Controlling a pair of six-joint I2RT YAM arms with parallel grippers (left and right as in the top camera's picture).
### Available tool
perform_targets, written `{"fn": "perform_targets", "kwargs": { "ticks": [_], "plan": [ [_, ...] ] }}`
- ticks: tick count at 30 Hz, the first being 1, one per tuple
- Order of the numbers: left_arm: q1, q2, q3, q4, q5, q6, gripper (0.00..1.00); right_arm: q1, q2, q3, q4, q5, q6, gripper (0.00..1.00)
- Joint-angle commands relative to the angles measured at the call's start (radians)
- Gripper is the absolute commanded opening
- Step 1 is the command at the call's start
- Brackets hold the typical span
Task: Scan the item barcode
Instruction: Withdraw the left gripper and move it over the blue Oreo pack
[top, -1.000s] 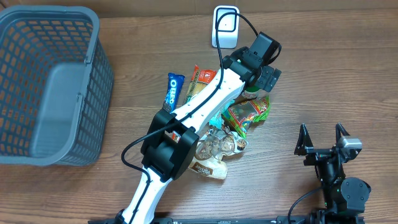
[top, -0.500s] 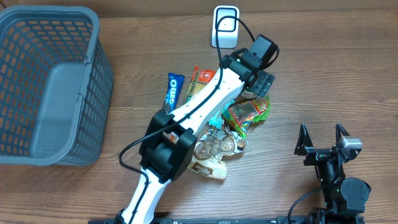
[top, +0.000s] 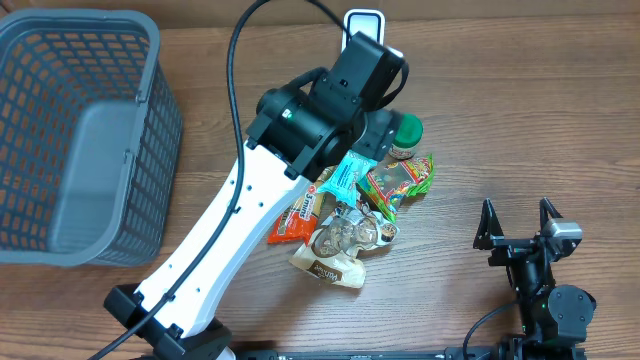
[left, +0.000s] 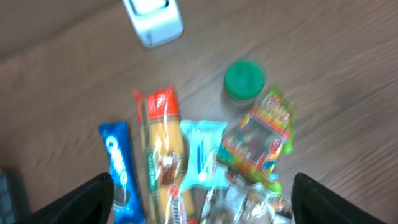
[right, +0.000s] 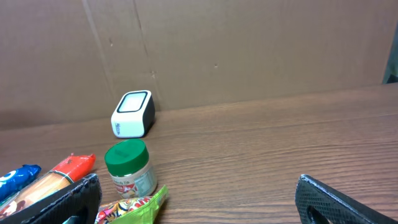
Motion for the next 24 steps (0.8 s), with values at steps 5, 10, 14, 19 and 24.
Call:
{"fn": "perform_targets", "kwargs": {
  "ticks": [5,10,14,19,24],
  "plan": [
    [-0.068,0.026,-0.192,-0.032,-0.037,-0.075,0.79,-0.003,-0.008,-0.011,0.003,0.009,-0.003,1.0],
    [-0.12,-0.088,-0.268,-0.043,-0.068,-0.074,0.8,0.008,-0.008,-0.011,0.003,0.009,-0.003,1.0],
    [-0.109,-0.261,-0.334,-0.048,-0.114,-0.069,0.81,0.008,-0.008,-0.011,0.003,0.009,-0.003,1.0],
    [-0.034,-0.505,-0.55,0.046,-0.075,-0.065,0.86,0.008,-0.008,-0.011,0.003,0.009,-0.003,1.0],
    [0.038,-0.676,-0.843,0.203,-0.031,-0.063,0.9,0.008,-0.008,-0.011,0.003,0.009,-0.003,1.0]
  ]
}}
